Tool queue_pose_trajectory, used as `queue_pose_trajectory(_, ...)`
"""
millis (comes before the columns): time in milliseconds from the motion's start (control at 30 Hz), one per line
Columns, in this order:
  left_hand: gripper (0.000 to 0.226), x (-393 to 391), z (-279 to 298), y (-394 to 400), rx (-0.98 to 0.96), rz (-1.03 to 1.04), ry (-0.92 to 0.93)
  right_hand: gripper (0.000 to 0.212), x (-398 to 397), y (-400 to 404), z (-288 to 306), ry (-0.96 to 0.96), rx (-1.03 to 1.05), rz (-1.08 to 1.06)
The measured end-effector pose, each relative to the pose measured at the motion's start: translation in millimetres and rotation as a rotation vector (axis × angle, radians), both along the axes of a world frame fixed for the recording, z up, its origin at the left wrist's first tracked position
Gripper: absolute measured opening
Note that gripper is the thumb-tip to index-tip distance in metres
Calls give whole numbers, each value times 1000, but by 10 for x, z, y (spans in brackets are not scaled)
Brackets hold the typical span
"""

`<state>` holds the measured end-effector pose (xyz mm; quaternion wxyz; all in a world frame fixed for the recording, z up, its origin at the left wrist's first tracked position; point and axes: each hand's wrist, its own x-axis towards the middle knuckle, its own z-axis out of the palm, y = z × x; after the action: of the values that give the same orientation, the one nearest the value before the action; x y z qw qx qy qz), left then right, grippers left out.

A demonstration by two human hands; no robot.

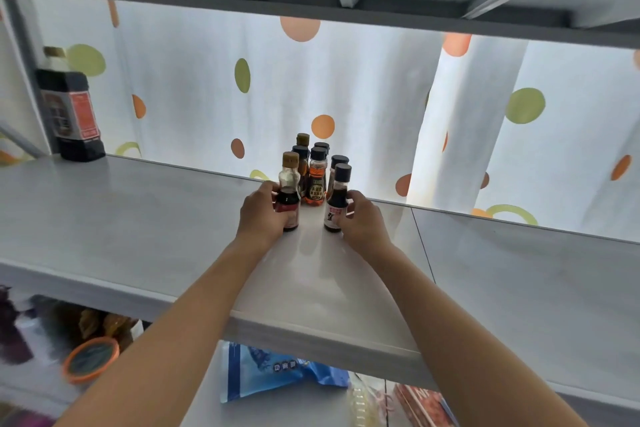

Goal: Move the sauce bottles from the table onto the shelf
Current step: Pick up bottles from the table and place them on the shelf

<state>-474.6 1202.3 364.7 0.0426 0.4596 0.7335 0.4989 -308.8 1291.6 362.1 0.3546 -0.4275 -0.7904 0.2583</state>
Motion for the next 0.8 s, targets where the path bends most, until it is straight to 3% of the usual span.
queue_pose_trajectory(167,50,-128,-6,264,-4,73,-44,37,-192,292,19,4,-34,-39)
queue_pose_trajectory(533,47,-237,-231,469,93,12,30,43,-448,577,-172,138,59,-16)
queue_pose_trajectory(800,50,-285,-256,526,53,16,37,33,-474,766,-211,174,-85,-192)
